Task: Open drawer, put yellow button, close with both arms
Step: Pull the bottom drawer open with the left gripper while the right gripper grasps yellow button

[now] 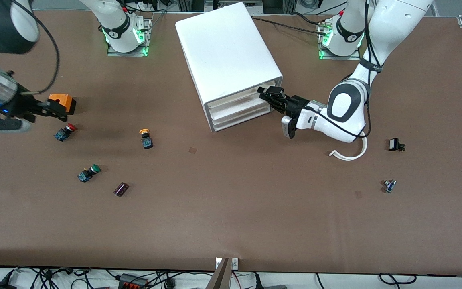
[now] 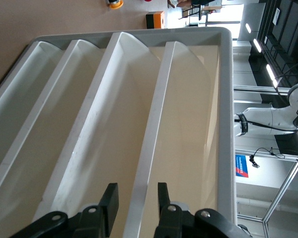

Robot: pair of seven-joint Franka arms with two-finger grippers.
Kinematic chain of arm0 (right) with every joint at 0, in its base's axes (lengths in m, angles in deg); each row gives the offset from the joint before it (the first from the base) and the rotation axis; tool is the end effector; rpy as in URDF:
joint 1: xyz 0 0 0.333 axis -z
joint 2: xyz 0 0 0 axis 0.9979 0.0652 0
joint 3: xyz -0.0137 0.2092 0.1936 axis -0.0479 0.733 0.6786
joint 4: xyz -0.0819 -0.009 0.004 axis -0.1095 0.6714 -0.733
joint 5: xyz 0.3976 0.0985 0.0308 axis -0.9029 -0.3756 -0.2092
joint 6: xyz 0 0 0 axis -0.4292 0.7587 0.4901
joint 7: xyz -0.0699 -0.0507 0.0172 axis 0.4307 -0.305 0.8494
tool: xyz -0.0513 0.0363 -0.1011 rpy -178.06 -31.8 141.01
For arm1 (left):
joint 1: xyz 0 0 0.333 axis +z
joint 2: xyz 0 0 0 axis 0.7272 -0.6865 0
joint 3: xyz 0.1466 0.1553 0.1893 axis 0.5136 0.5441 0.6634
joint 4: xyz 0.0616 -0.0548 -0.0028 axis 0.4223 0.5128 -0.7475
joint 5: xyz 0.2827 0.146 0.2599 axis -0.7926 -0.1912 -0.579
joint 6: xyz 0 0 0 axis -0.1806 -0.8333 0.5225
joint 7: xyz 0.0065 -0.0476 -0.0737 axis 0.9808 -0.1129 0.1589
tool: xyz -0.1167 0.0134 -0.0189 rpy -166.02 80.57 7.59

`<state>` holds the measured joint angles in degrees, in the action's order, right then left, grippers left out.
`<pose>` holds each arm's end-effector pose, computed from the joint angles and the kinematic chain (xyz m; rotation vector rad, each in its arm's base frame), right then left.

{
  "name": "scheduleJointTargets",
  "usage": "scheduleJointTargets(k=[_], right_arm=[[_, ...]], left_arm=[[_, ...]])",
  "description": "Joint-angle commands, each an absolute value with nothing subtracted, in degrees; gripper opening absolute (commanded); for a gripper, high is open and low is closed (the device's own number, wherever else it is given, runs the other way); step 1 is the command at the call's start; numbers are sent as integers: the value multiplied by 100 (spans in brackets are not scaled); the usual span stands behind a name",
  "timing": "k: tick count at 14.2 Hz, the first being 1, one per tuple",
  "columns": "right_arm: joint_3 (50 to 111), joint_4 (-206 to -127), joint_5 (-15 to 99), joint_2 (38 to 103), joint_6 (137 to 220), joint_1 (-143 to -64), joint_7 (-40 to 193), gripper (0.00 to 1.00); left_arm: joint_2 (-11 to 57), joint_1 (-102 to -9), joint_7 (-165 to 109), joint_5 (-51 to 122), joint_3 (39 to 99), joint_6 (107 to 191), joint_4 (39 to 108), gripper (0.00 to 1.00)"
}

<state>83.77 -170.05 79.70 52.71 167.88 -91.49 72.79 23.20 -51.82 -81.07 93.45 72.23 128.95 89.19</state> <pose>0.5995 0.0277 0.4442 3.1158 0.1224 -0.0731 0.4809 -0.2852 0.2095 1.7729 -0.4660 -0.4314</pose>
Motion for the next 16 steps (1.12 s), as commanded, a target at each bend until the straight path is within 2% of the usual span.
scheduleJointTargets(k=[1, 5, 7, 12, 16], right_arm=[[8361, -16648, 7924, 5876, 16798, -9539, 7319, 100], [8370, -16665, 7916, 6422, 17017, -9847, 7319, 100], [8370, -16717, 7916, 6720, 17376, -10057, 7319, 100], [8370, -16726, 7880, 7467, 18185, -10472, 7319, 100], [8458, -17146, 7802, 7671, 18791, -10516, 7319, 100]], left_arm=[[2497, -5148, -8496, 9516, 7161, 12950, 9254, 34], [2506, -5113, -8496, 9516, 7117, 12941, 9237, 11], [2506, -5104, -8496, 9516, 7117, 12941, 9237, 5], [2444, -4973, -8391, 9411, 7309, 12967, 8754, 5], [1892, -4807, -8391, 8596, 7556, 12958, 7842, 5]])
